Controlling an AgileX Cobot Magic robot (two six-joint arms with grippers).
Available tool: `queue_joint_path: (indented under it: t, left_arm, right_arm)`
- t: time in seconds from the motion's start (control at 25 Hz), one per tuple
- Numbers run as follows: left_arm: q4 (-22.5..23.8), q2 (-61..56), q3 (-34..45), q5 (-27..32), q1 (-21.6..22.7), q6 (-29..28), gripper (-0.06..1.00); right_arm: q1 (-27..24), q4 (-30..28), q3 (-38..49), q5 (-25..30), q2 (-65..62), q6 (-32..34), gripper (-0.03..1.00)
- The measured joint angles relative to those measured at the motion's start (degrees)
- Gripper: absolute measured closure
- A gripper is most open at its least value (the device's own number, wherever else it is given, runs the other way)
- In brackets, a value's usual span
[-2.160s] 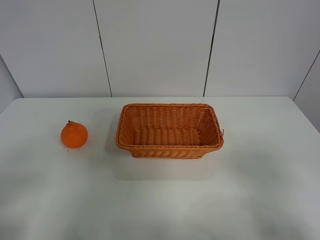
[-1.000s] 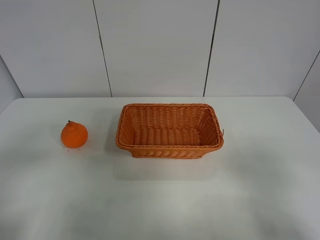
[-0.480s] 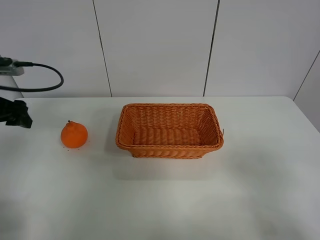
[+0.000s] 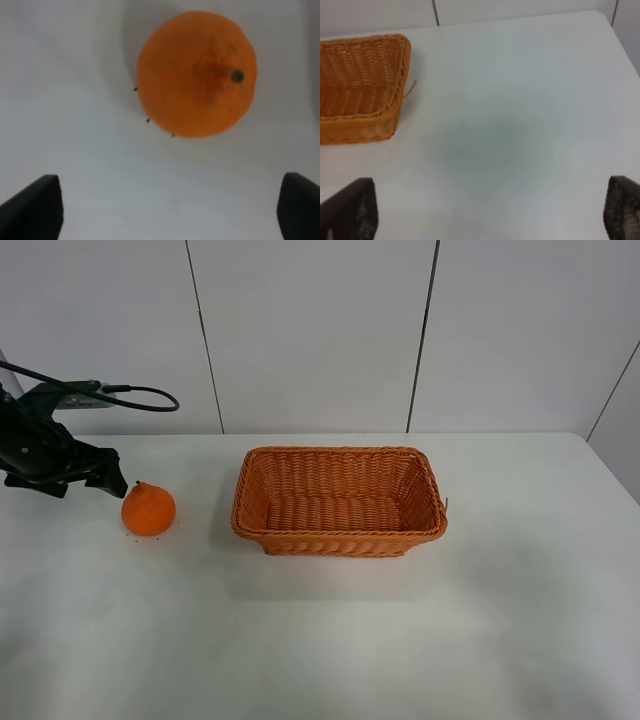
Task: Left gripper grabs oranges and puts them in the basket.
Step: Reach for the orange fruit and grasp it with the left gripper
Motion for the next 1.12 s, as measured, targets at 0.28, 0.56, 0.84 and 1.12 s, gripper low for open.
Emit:
queue_joint_path:
  t: [0.28, 0.56, 0.84, 1.12]
  left_arm:
    - [-1.14, 5.34, -2.17, -5.33, -5.73, 3.96, -0.01]
    - [-0.33, 12.87, -7.75, -5.49, -5.98, 4.15, -0.01]
    - [3.03, 18.36, -9.30, -5.92, -5.98, 4.15, -0.01]
    - [3.93, 19.95, -9.30, -5.92, -5.98, 4.15, 0.13]
  right_arm:
    - [0.00, 0.00, 0.00, 0.00, 0.00, 0.00, 0.27]
    - [0.00, 0.00, 0.00, 0.00, 0.00, 0.00, 0.27]
    - [0.00, 0.00, 0.00, 0.00, 0.00, 0.00, 0.27]
    - [0.00, 0.00, 0.00, 0.00, 0.00, 0.00, 0.27]
